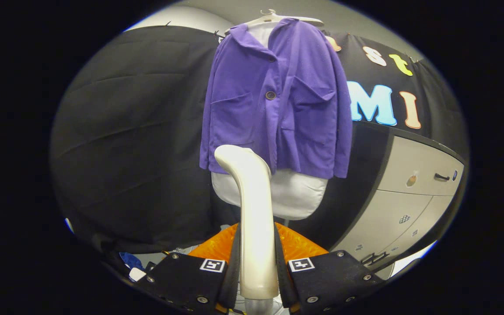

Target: Iron the clothes twice with a garment steamer, once on the left side and once on the right side.

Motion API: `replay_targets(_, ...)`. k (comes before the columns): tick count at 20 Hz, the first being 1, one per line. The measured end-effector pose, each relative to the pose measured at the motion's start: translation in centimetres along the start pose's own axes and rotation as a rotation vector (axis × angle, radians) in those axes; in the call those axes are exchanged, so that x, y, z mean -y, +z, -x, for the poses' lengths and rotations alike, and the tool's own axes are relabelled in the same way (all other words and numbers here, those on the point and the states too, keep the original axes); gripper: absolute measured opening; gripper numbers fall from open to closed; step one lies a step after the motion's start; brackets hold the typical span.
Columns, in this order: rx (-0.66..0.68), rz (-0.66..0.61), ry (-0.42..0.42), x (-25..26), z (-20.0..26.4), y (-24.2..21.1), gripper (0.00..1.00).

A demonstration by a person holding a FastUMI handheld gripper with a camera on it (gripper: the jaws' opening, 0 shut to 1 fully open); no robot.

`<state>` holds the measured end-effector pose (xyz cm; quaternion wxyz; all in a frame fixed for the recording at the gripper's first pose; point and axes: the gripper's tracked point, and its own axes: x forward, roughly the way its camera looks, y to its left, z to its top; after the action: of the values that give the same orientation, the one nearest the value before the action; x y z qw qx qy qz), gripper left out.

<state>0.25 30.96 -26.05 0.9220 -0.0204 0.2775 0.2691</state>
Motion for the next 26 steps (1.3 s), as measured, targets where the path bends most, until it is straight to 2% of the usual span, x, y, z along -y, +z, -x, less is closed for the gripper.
replay_targets(7, 0.017, -0.133, -0.121, 10.2, 9.6, -0.3, 0.38)
replay_targets(13, 0.124, -0.249, -0.19, 17.1, 19.2, 1.2, 0.38)
replay_targets(16, 0.156, -0.269, -0.183, 19.2, 22.8, 1.8, 0.38)
replay_targets(20, 0.201, -0.293, -0.212, 21.6, 27.1, 3.4, 0.38)
replay_targets(26, 0.295, -0.302, -0.243, 22.2, 31.2, 7.7, 0.38)
